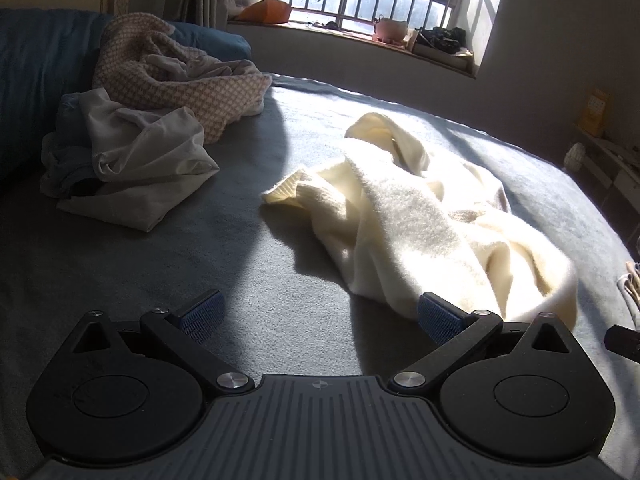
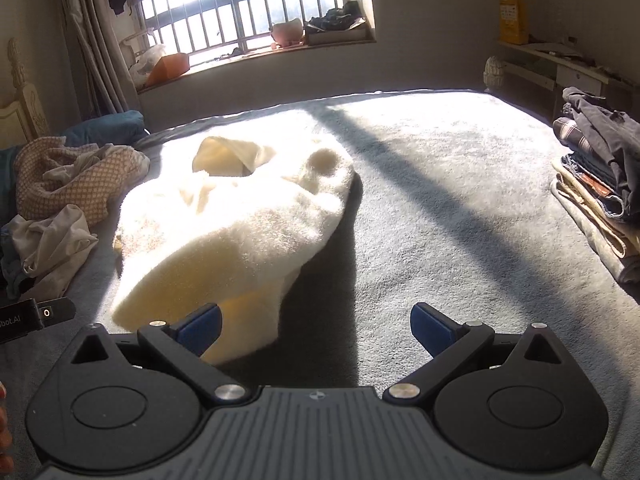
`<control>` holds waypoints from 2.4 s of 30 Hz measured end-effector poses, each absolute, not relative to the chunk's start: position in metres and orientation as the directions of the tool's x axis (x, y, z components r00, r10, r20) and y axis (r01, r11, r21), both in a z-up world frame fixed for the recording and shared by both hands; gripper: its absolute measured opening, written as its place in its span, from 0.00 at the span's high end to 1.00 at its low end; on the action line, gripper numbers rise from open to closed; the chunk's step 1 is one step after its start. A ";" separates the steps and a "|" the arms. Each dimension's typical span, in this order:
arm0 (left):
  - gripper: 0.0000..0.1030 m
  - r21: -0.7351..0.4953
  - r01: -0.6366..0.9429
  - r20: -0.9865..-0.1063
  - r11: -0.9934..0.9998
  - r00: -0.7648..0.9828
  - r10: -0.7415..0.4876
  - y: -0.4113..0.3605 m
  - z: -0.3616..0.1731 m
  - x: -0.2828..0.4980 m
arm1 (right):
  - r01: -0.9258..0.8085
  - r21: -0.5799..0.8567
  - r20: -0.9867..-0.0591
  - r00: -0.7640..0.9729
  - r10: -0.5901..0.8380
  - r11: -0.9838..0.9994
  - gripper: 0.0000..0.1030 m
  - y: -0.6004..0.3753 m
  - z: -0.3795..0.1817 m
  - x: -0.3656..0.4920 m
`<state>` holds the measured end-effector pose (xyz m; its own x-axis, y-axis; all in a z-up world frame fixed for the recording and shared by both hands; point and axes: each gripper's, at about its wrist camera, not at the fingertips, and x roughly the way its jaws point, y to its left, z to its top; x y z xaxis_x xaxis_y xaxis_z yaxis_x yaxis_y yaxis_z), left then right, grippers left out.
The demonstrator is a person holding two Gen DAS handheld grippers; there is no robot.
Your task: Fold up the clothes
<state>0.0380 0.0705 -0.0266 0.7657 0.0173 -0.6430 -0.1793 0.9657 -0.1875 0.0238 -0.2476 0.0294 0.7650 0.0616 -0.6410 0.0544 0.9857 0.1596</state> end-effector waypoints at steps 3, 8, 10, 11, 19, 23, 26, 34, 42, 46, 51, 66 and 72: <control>0.00 -0.211 -0.170 -0.636 0.962 0.771 -0.003 0.069 -0.030 0.054 | 0.023 0.187 -0.575 0.813 0.090 0.982 0.00 -0.256 0.037 0.048; 0.00 -0.170 -0.128 -0.605 0.977 0.796 -0.001 0.060 -0.030 0.080 | -0.041 0.224 -0.551 0.819 0.161 0.974 0.00 -0.258 0.041 0.097; 0.00 -0.170 -0.107 -0.593 0.980 0.805 -0.014 0.058 -0.030 0.091 | -0.043 0.266 -0.559 0.807 0.191 0.963 0.00 -0.256 0.040 0.117; 0.00 -0.169 -0.096 -0.581 0.981 0.813 -0.021 0.057 -0.031 0.095 | -0.047 0.289 -0.563 0.799 0.210 0.956 0.00 -0.255 0.039 0.126; 0.05 -0.076 0.003 -0.600 0.997 0.798 -0.048 0.033 -0.053 0.132 | -0.069 0.282 -0.653 0.717 0.244 0.957 0.01 -0.224 0.007 0.189; 0.25 -0.056 0.053 -0.608 0.997 0.790 -0.077 0.021 -0.062 0.131 | -0.002 0.236 -0.724 0.666 0.177 0.972 0.17 -0.221 -0.019 0.196; 0.49 -0.050 0.104 -0.594 0.993 0.796 -0.113 0.015 -0.060 0.124 | -0.001 0.228 -0.746 0.643 0.175 0.974 0.39 -0.227 -0.028 0.192; 0.81 -0.009 0.183 -0.596 0.983 0.789 -0.152 0.001 -0.057 0.113 | 0.006 0.286 -0.747 0.628 0.219 0.958 0.79 -0.258 -0.026 0.171; 0.77 -0.119 0.213 -0.638 0.970 0.732 -0.239 0.020 -0.059 0.080 | -0.016 0.316 -0.745 0.615 0.259 0.949 0.82 -0.286 -0.013 0.111; 0.47 -0.200 0.154 -0.649 0.968 0.719 -0.248 0.036 -0.057 0.083 | -0.036 0.330 -0.748 0.600 0.284 0.943 0.82 -0.290 -0.011 0.081; 0.21 -0.238 0.102 -0.669 0.966 0.704 -0.239 0.036 -0.059 0.110 | -0.043 0.353 -0.753 0.579 0.311 0.935 0.82 -0.284 -0.018 0.054; 0.86 -0.278 0.002 -0.779 0.961 0.585 -0.227 0.089 -0.062 0.009 | 0.034 0.439 -0.729 0.597 0.334 0.898 0.81 -0.306 -0.040 0.049; 0.84 -0.317 0.151 -0.831 0.936 0.432 -0.351 0.090 -0.077 -0.050 | 0.055 0.483 -0.722 0.590 0.361 0.874 0.81 -0.310 -0.052 0.052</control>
